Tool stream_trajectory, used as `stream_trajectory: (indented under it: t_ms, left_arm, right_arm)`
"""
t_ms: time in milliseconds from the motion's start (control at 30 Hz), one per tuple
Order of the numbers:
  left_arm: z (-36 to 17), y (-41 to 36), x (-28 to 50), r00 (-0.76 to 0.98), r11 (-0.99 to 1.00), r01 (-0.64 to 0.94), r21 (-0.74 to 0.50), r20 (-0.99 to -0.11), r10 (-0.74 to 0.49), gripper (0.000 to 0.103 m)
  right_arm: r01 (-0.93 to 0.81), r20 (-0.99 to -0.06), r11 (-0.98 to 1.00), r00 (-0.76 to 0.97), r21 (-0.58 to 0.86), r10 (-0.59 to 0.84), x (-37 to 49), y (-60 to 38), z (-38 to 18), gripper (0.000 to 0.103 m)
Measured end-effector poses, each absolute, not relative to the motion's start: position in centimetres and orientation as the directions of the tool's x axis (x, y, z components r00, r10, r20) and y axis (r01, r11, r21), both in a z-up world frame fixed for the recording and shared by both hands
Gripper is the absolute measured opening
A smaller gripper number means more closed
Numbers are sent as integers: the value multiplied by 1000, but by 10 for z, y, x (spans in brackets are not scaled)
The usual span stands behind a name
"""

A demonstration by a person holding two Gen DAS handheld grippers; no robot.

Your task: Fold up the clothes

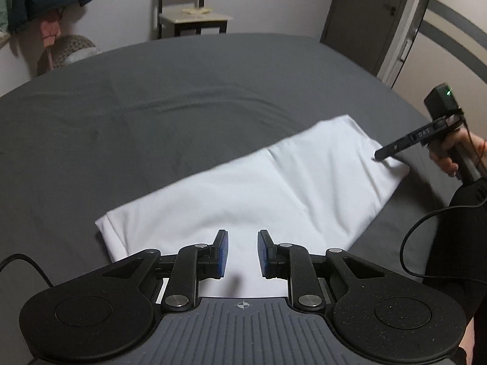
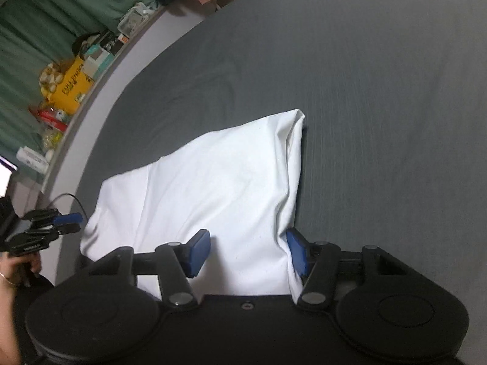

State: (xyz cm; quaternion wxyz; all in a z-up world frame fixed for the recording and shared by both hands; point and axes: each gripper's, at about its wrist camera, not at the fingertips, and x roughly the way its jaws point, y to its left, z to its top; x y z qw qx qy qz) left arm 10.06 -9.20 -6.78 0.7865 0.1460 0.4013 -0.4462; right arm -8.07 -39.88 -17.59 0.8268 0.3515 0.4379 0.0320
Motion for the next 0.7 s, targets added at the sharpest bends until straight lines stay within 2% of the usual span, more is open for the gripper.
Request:
stream_trajectory:
  t_ms: [167,233,333,533,700]
  left_arm:
    - [-71,-93,106,295,503,862,-60,-747,-596,20]
    - [-75,-98,107,294,480,877,-21,-766,-572,21]
    - [-78,-106,105,296,457,890,14,-779,-553,21]
    - [-66,-96,106,391,534,845,36,-723,-570,21]
    - [-55,-65,123,479,694,717,-63,-679,-556,21]
  right_arm:
    - [256,-660,699,638,668,396,-77,-403,-183,54]
    - [268,-662,696,642,666,387,-75,-402,-184,38]
    - [306,-681,695,641,650,355,-74,-399,-185,19]
    - [370,-674,668,687,645,270,-77,-380,-167,16]
    - [387,-640,680,752,622,157,-89,-350,-128,13]
